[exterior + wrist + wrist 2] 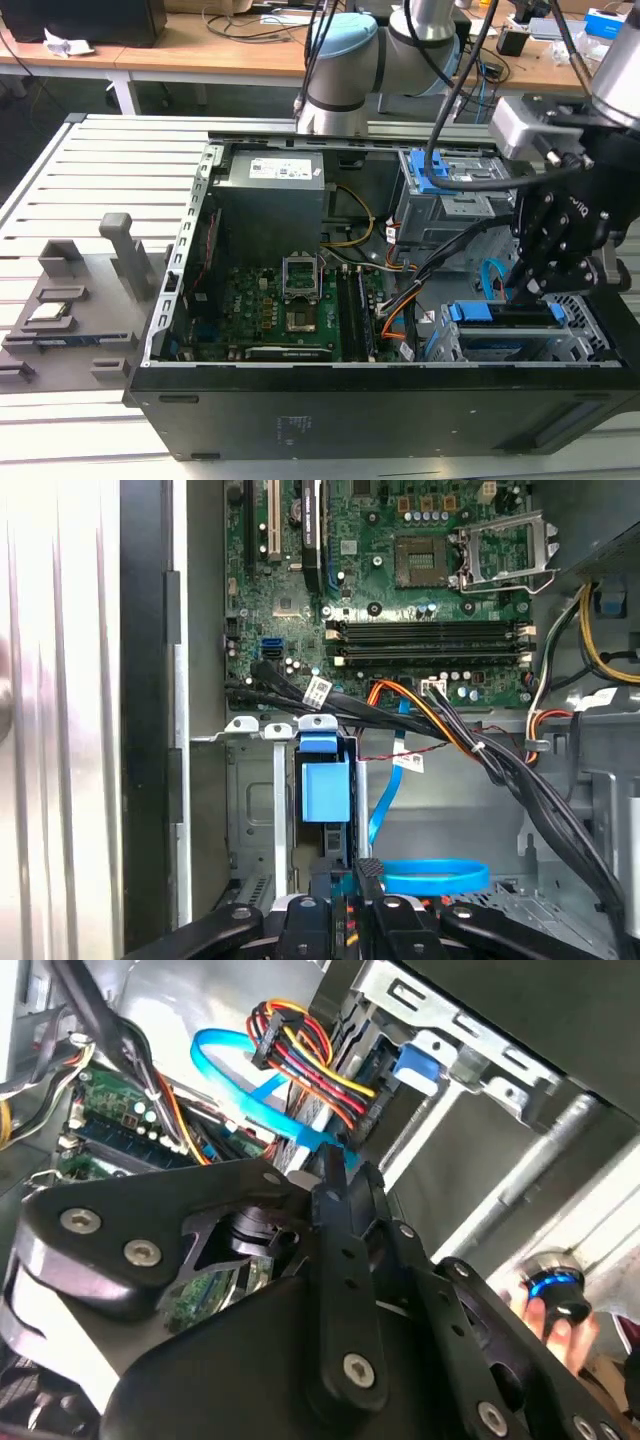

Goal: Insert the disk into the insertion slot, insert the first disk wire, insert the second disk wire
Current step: 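Insert the second disk wire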

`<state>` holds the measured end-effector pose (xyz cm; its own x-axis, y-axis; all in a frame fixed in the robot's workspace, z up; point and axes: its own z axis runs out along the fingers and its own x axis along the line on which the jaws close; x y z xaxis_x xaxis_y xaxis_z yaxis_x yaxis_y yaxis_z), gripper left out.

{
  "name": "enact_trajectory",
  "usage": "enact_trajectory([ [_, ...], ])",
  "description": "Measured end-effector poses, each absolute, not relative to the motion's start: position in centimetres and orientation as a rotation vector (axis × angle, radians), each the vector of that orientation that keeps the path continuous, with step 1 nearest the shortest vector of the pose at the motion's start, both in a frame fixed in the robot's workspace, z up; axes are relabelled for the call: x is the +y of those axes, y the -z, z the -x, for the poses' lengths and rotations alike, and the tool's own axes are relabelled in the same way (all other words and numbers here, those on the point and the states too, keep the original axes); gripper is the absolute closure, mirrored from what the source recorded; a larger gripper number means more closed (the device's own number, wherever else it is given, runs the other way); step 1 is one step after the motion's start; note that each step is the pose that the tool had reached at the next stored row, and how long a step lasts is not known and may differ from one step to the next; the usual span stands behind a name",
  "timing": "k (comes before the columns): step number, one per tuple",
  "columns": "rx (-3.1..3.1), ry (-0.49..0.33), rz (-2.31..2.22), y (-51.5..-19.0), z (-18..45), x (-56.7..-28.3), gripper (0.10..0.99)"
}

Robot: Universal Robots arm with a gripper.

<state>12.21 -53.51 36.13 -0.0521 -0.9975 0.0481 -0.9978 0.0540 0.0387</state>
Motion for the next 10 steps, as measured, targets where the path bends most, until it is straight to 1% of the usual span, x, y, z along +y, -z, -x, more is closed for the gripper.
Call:
enact_trajectory([
  [2, -2.235, -0.008, -2.119, -37.2, -12.2, -53.5, 0.863],
  [4, -2.235, -0.008, -2.119, -38.4, -12.2, -53.5, 0.980],
  [10, -2.235, -0.007, -2.119, -38.9, -12.2, -53.5, 0.980],
])
